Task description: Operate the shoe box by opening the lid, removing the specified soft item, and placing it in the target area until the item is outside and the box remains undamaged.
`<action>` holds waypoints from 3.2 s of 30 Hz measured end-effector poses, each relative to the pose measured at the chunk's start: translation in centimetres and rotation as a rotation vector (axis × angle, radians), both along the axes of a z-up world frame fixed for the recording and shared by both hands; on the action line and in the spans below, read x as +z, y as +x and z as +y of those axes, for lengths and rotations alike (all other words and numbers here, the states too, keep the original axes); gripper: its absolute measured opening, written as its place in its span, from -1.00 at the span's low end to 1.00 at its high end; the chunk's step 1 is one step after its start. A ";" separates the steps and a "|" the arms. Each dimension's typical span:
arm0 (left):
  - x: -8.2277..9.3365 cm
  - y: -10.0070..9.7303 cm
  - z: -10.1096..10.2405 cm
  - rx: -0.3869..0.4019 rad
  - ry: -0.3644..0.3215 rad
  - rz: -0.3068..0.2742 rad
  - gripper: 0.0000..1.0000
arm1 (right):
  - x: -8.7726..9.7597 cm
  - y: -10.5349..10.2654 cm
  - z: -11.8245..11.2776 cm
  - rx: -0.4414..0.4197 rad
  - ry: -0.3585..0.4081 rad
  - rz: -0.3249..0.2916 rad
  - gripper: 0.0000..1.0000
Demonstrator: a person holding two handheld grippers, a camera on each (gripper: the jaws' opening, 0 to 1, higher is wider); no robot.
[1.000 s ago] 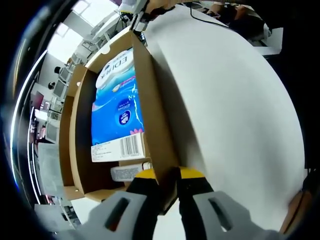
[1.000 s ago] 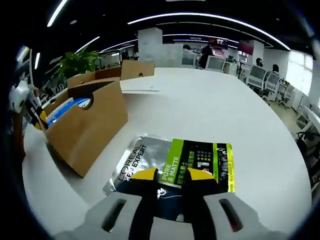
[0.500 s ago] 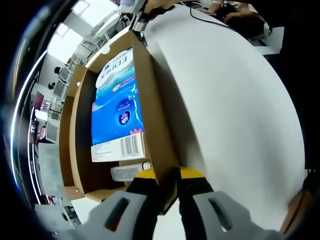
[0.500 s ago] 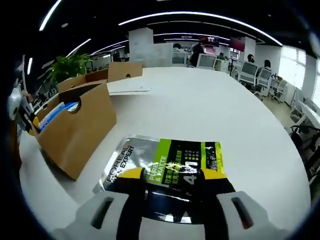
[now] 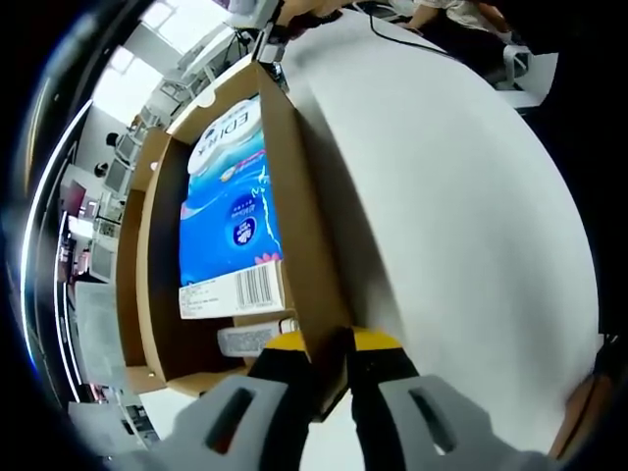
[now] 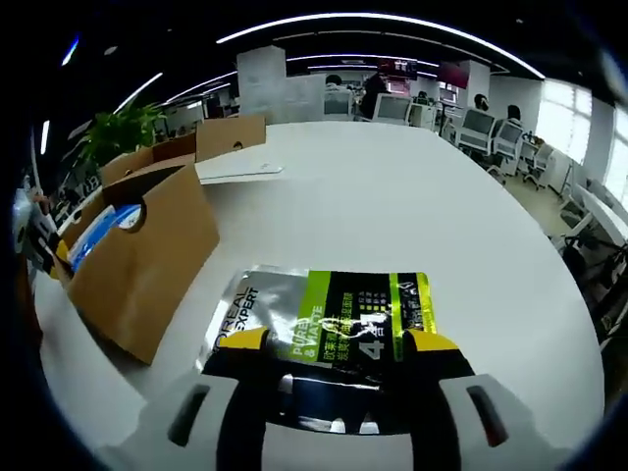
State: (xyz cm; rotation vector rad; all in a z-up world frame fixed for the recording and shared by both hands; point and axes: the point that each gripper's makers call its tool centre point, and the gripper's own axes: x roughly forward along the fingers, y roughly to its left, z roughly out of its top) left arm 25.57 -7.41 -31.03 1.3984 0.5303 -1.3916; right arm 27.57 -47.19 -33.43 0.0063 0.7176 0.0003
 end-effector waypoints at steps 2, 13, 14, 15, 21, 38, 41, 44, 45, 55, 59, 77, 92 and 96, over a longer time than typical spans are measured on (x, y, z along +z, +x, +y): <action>0.0 0.0 0.0 0.000 -0.001 0.000 -0.78 | 0.8 0.0 0.3 -0.012 0.009 -0.004 0.16; 0.0 0.0 0.0 0.003 0.000 -0.003 -0.78 | 5.8 -1.0 4.1 0.049 -0.037 -0.025 0.17; 0.0 0.0 0.0 0.002 0.000 -0.004 -0.78 | 6.5 -1.0 4.6 0.060 -0.045 -0.033 0.17; -0.1 0.0 0.1 0.002 0.000 -0.004 -0.78 | 7.2 -1.0 5.0 0.068 -0.051 -0.039 0.18; -0.1 -0.1 0.1 0.004 0.000 -0.004 -0.78 | 10.3 -0.9 6.9 0.106 -0.060 -0.085 0.21; -0.2 0.0 0.1 0.001 -0.004 -0.002 -0.78 | 16.1 -0.5 13.4 0.226 -0.101 -0.121 0.24; -0.2 0.0 0.1 0.002 -0.001 -0.005 -0.78 | 16.4 -0.3 14.2 0.241 -0.100 -0.114 0.25; -0.1 0.0 0.1 0.001 -0.002 -0.005 -0.78 | 16.5 -0.1 14.8 0.252 -0.119 -0.108 0.25; -0.1 0.0 0.1 0.000 -0.003 -0.004 -0.78 | 16.5 0.0 14.9 0.255 -0.122 -0.104 0.25; -0.1 0.1 0.1 -0.001 -0.001 -0.006 -0.78 | 16.6 0.7 17.4 0.288 -0.120 -0.072 0.26; -0.1 0.2 0.0 -0.005 -0.005 -0.003 -0.78 | 17.1 1.2 17.4 0.293 -0.155 -0.076 0.26; -0.1 0.4 -0.1 -0.013 -0.031 0.021 -0.78 | 12.4 2.6 20.8 0.286 0.003 0.087 0.25; -0.1 0.3 -0.2 -0.022 -0.040 0.033 -0.78 | 6.7 2.7 22.1 0.238 -0.010 0.269 0.32; -0.1 0.3 -0.3 -0.017 -0.042 0.034 -0.79 | 6.2 3.0 21.5 0.210 -0.052 0.287 0.33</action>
